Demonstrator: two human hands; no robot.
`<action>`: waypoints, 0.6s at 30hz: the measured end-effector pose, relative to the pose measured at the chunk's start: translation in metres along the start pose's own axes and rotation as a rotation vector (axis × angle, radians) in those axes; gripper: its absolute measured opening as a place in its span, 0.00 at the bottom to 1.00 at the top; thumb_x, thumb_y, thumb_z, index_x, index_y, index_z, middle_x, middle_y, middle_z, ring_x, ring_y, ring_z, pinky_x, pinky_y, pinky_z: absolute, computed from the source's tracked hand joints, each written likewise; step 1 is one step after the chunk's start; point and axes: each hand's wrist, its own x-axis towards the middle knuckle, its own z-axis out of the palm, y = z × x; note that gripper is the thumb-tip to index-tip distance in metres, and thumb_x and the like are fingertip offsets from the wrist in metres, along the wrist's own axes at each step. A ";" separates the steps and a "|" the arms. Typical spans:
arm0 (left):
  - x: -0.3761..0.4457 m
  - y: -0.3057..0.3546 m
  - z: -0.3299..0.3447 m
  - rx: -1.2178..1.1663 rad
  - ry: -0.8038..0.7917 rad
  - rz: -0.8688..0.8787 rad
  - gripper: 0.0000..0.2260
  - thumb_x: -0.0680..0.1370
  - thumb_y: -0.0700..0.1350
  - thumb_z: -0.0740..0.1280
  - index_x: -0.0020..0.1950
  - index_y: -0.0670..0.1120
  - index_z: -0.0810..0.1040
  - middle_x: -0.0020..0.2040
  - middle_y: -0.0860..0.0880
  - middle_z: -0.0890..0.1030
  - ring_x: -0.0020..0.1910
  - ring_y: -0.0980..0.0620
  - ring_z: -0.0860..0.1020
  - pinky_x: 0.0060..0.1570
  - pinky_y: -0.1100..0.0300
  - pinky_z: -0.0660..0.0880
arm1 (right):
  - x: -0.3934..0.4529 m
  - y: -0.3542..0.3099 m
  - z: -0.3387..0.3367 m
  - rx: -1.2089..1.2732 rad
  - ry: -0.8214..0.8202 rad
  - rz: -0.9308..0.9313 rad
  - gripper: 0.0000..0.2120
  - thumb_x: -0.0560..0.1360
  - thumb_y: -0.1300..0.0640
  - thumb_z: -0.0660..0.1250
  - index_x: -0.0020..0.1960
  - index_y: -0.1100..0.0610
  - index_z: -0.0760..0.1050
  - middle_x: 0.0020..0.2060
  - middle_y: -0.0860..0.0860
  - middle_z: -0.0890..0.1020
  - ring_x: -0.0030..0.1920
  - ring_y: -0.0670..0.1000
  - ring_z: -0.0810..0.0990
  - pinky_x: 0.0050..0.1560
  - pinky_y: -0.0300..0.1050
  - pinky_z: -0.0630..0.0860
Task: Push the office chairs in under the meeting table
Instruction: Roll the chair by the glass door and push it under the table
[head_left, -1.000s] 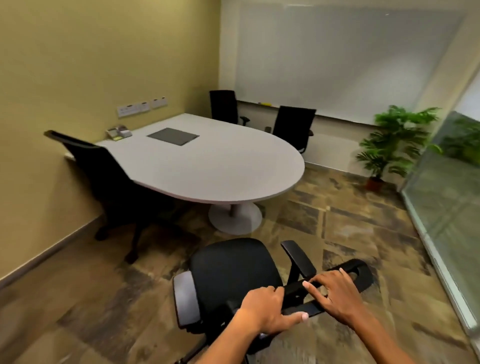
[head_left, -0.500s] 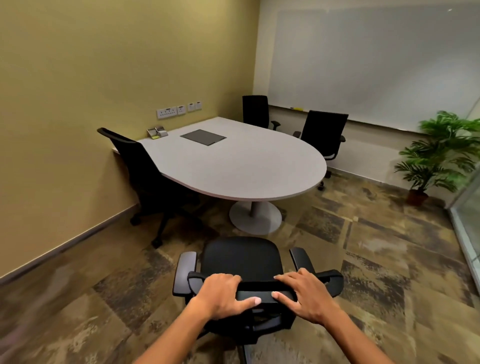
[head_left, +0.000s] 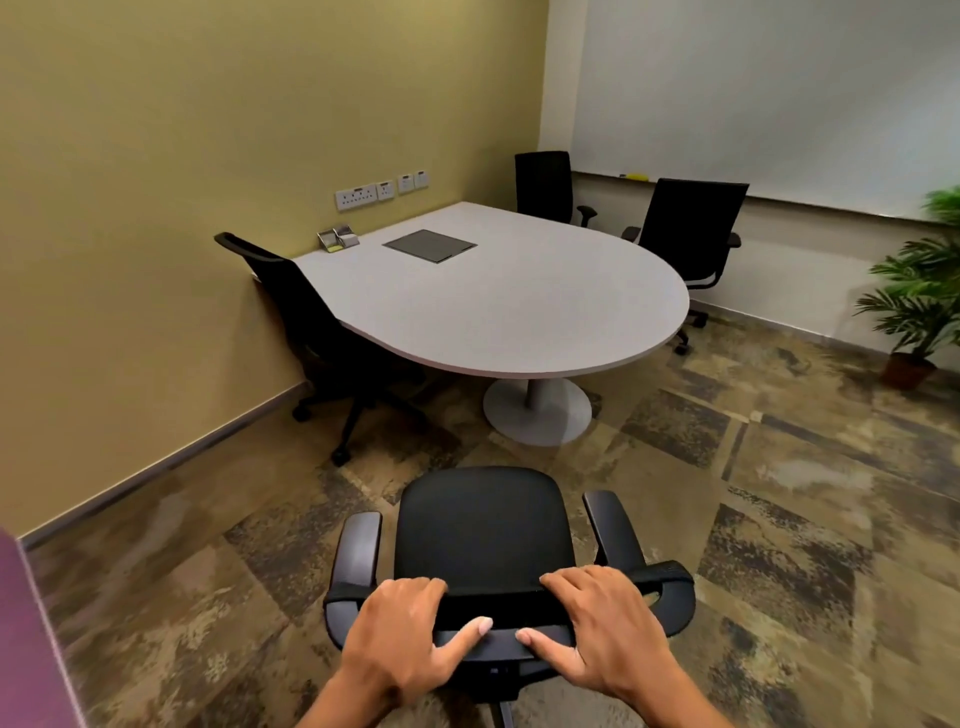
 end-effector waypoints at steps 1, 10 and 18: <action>0.001 -0.003 -0.001 0.005 0.001 -0.003 0.37 0.72 0.79 0.44 0.54 0.53 0.78 0.47 0.56 0.82 0.47 0.55 0.78 0.51 0.60 0.72 | 0.002 -0.003 -0.002 -0.006 0.022 -0.003 0.39 0.74 0.23 0.47 0.61 0.50 0.79 0.52 0.46 0.83 0.50 0.51 0.81 0.52 0.49 0.77; 0.040 -0.025 -0.008 0.004 0.008 0.018 0.40 0.74 0.77 0.47 0.63 0.49 0.80 0.56 0.53 0.83 0.56 0.52 0.80 0.58 0.57 0.75 | 0.044 -0.002 0.004 -0.007 0.033 0.045 0.41 0.73 0.22 0.45 0.58 0.52 0.79 0.49 0.48 0.84 0.49 0.53 0.81 0.52 0.51 0.77; 0.081 -0.092 -0.008 0.032 -0.002 0.048 0.39 0.74 0.77 0.45 0.53 0.49 0.82 0.47 0.53 0.84 0.47 0.53 0.81 0.50 0.57 0.77 | 0.110 -0.031 0.025 -0.055 -0.043 0.126 0.42 0.71 0.21 0.42 0.57 0.50 0.77 0.49 0.47 0.83 0.49 0.51 0.80 0.50 0.50 0.75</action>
